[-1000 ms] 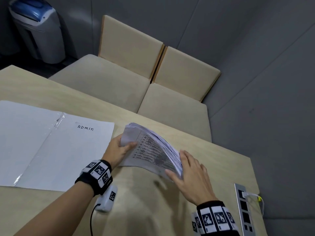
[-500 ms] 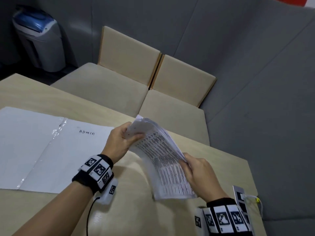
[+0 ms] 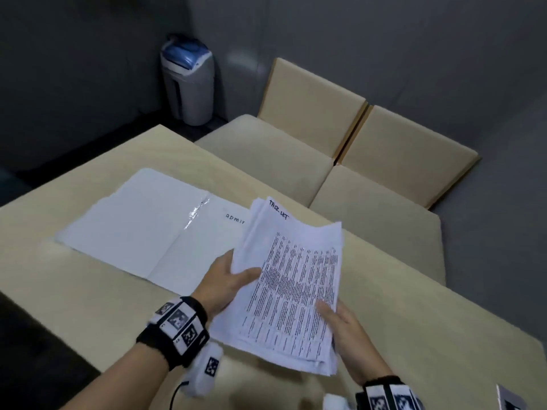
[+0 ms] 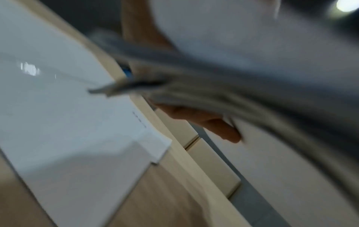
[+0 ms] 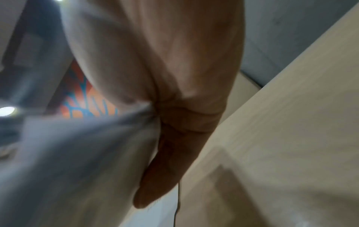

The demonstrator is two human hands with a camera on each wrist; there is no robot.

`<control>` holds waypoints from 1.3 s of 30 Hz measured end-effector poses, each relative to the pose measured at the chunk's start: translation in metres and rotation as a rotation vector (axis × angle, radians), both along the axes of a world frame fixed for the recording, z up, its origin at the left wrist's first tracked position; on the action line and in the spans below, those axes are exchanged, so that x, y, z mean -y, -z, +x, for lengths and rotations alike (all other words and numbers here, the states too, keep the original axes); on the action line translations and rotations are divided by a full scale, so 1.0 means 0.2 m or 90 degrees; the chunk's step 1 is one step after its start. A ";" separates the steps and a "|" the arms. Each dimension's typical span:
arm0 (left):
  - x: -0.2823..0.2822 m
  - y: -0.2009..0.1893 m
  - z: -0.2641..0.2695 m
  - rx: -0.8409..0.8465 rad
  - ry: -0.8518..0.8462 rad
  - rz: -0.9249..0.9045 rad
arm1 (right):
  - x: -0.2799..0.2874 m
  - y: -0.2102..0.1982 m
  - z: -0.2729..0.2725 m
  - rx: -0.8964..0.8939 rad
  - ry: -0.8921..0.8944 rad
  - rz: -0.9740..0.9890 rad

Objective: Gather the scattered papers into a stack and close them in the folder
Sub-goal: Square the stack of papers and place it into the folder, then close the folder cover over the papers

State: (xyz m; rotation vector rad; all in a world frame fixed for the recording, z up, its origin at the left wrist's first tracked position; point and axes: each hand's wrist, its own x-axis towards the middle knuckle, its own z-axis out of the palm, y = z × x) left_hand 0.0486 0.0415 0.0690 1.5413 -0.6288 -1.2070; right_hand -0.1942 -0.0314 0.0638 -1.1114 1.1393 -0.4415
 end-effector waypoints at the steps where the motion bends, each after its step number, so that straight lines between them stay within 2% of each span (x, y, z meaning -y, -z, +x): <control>1: -0.01 -0.01 0.06 0.029 0.003 0.001 | 0.00 0.05 0.06 -0.015 -0.004 -0.002; 5: -0.03 0.05 0.34 0.072 -0.049 0.025 | 0.01 0.20 0.35 -0.055 0.055 -0.013; 9: -0.01 0.16 0.74 0.041 -0.104 0.040 | 0.04 0.33 0.65 -0.036 0.131 0.064; 11: -0.01 0.21 0.97 0.120 -0.129 0.102 | 0.04 0.38 0.78 -0.056 0.151 0.089; 15: -0.03 0.37 1.43 0.401 -0.144 0.315 | 0.05 0.49 0.96 -0.171 0.143 0.070; 18: -0.08 0.44 1.64 0.487 -0.114 0.474 | 0.03 0.55 1.06 -0.280 0.152 0.026; 21: -0.12 0.49 1.77 0.503 -0.090 0.518 | 0.03 0.52 1.11 -0.422 0.192 -0.032; 23: -0.12 0.50 1.83 0.440 -0.076 0.508 | 0.04 0.52 1.11 -0.452 0.209 -0.037; 27: -0.10 0.42 1.92 0.324 0.053 0.414 | 0.07 0.55 1.08 -0.443 0.217 -0.044; 32: -0.07 0.01 1.77 0.035 0.174 0.130 | 0.10 0.54 0.99 -0.462 0.212 -0.051; 34: -0.05 -0.11 1.67 0.007 0.233 0.060 | 0.10 0.53 0.97 -0.470 0.214 -0.058; 36: -0.01 -0.13 1.56 0.019 0.275 0.037 | 0.09 0.53 0.95 -0.444 0.230 -0.096; 39: 0.05 0.03 1.40 0.072 0.300 -0.019 | 0.07 0.55 0.94 -0.396 0.223 -0.144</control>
